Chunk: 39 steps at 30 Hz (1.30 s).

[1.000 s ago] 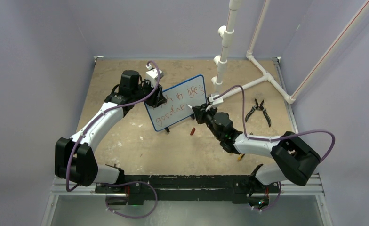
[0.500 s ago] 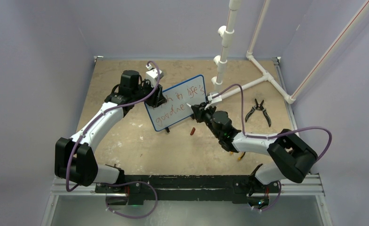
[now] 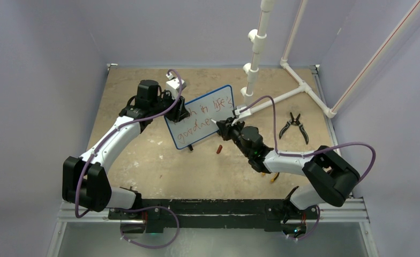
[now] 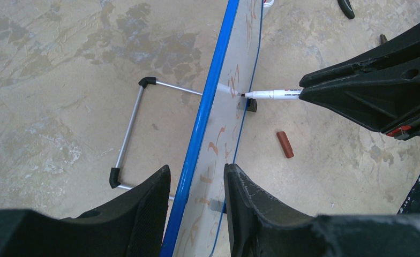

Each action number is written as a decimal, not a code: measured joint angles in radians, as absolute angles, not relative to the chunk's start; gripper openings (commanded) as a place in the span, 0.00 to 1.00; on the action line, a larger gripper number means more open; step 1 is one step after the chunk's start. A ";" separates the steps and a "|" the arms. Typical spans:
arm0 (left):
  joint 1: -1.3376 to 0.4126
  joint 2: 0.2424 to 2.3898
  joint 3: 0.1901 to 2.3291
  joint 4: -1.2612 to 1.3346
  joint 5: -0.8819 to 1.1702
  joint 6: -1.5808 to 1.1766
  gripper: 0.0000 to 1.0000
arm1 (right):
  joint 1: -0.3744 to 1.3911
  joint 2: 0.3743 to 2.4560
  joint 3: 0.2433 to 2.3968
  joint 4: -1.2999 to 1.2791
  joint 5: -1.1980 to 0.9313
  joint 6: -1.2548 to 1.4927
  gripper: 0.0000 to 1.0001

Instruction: Write a sentence on the whiteboard

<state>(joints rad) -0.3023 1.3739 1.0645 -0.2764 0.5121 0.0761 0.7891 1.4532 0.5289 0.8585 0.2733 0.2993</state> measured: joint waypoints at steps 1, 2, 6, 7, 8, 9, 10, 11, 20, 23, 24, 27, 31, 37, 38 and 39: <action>-0.302 1.374 1.065 -0.276 0.513 0.076 0.00 | 0.789 1.453 0.529 0.855 0.274 0.303 0.00; -0.302 1.374 1.065 -0.276 0.513 0.076 0.00 | 0.789 1.453 0.529 0.850 0.274 0.307 0.00; -0.302 1.374 1.065 -0.276 0.513 0.076 0.00 | 0.789 1.453 0.529 0.822 0.280 0.319 0.00; -0.302 1.374 1.065 -0.276 0.513 0.076 0.00 | 0.789 1.453 0.529 0.820 0.281 0.321 0.00; -0.302 1.374 1.065 -0.276 0.512 0.076 0.00 | 0.789 1.453 0.529 0.817 0.283 0.322 0.00; -0.302 1.374 1.065 -0.276 0.513 0.076 0.00 | 0.789 1.453 0.529 0.815 0.288 0.324 0.00; -0.302 1.374 1.065 -0.276 0.513 0.076 0.00 | 0.789 1.453 0.529 0.814 0.293 0.326 0.00; -0.302 1.374 1.065 -0.276 0.512 0.076 0.00 | 0.789 1.453 0.529 0.814 0.298 0.327 0.00; -0.302 1.372 1.064 -0.276 0.513 0.076 0.00 | 0.789 1.456 0.529 0.777 0.329 0.340 0.00; -0.302 1.371 1.063 -0.276 0.513 0.076 0.00 | 0.789 1.466 0.529 0.770 0.331 0.344 0.00; -0.302 1.370 1.062 -0.276 0.513 0.076 0.00 | 0.789 1.469 0.529 0.769 0.331 0.344 0.00; -0.302 1.369 1.061 -0.276 0.513 0.076 0.00 | 0.789 1.473 0.529 0.771 0.325 0.342 0.00; -0.302 1.369 1.061 -0.276 0.513 0.076 0.00 | 0.789 1.473 0.522 0.788 0.297 0.337 0.00; -0.302 1.369 1.060 -0.276 0.512 0.076 0.00 | 0.789 1.449 0.499 0.827 0.255 0.332 0.00; -0.302 1.369 1.060 -0.276 0.512 0.076 0.00 | 0.789 1.436 0.497 0.828 0.252 0.333 0.00; -0.302 1.369 1.060 -0.276 0.512 0.076 0.00 | 0.789 1.426 0.496 0.830 0.251 0.332 0.00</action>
<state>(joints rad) -0.3023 1.3685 1.0599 -0.2764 0.5121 0.0761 0.7891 1.4261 0.4965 0.8295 0.2512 0.3325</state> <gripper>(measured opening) 0.397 0.132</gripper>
